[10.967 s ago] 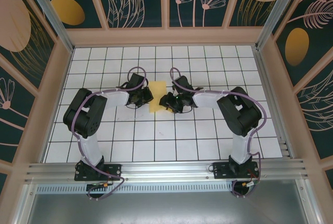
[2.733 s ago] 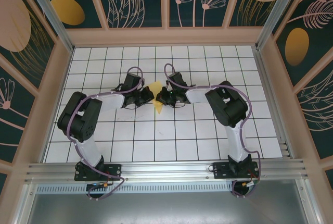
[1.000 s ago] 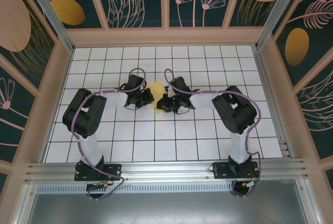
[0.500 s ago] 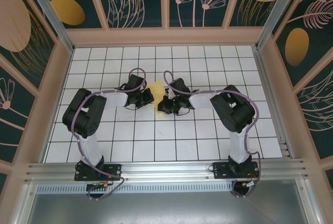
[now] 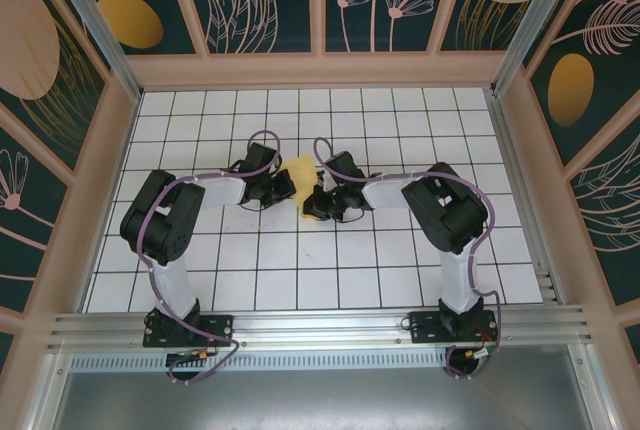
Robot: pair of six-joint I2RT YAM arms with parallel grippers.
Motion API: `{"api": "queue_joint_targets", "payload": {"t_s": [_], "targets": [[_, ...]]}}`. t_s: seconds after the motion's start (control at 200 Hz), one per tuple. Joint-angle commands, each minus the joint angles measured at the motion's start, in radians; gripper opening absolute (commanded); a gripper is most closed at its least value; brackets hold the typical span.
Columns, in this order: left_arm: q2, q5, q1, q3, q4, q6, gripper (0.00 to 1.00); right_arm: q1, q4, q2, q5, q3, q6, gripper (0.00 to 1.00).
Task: Fold a paper plane with a square sheet of paper (pick it up from the middle)
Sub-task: Third fold the triangle at the center of the table.
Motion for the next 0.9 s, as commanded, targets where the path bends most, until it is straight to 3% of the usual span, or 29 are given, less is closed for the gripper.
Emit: {"api": "queue_joint_targets", "payload": {"t_s": [0.0,0.35,0.896], "targets": [[0.031,-0.06,0.0,0.002,-0.054,0.015,0.0,0.017,-0.074,0.037,0.035,0.017,-0.029,0.0],[0.031,-0.07,-0.001,0.005,-0.061,0.021,0.0,0.021,-0.107,-0.064,0.069,0.042,-0.068,0.0],[0.031,-0.07,0.0,0.005,-0.071,0.028,0.0,-0.015,-0.144,0.051,0.131,0.118,-0.076,0.0]]}}
